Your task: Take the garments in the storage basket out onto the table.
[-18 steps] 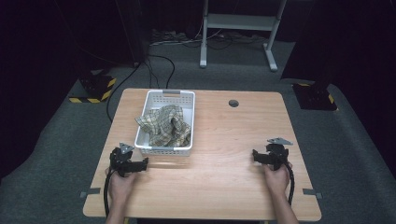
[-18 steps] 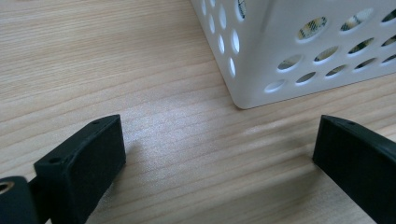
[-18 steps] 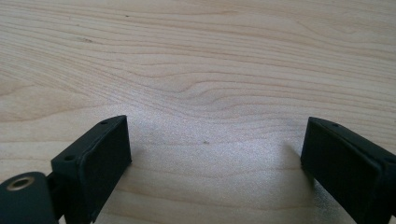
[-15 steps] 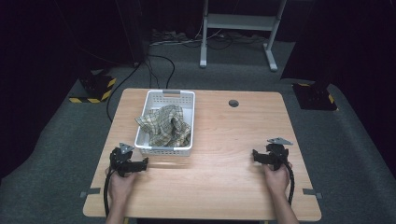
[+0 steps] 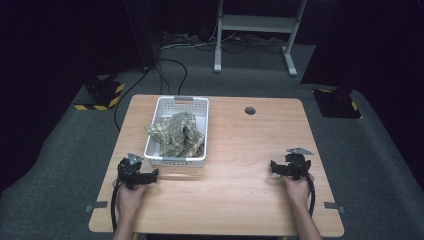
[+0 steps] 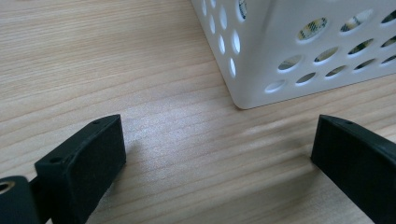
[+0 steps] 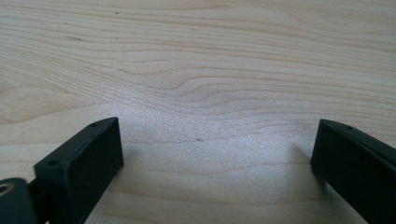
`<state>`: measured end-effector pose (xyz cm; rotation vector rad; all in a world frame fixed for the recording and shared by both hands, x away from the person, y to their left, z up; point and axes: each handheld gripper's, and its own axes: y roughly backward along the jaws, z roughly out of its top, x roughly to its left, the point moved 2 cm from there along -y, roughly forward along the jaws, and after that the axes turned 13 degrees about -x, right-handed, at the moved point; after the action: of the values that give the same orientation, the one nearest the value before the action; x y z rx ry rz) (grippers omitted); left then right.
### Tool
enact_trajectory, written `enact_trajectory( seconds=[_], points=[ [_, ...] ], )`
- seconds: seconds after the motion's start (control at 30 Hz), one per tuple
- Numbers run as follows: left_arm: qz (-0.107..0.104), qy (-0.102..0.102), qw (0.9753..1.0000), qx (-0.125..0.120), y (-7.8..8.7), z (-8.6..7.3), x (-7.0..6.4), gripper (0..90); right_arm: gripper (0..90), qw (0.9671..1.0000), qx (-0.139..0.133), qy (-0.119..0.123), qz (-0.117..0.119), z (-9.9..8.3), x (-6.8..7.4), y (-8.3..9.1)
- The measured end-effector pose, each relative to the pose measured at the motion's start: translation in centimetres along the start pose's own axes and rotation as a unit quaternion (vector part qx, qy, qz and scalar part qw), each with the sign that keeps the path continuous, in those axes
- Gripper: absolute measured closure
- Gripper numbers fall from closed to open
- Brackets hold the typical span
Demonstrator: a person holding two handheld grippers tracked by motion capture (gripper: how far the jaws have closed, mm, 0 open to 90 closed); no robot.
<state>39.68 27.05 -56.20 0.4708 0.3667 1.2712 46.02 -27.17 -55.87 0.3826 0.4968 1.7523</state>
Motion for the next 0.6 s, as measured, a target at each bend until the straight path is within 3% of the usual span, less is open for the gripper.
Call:
enact_trajectory(
  seconds=[0.13, 0.6],
  points=[
    [0.0, 0.0, 1.0, -0.001, 0.0, 0.0, 0.01, 3.4, 4.6, 0.9999, -0.005, -0.011, -0.003, -0.07, -0.25, 0.22],
    [0.0, 0.0, 1.0, -0.001, 0.0, 0.0, 0.01, 3.5, 2.8, 0.9999, 0.008, -0.007, -0.008, -0.28, -0.43, 0.8]
  ],
)
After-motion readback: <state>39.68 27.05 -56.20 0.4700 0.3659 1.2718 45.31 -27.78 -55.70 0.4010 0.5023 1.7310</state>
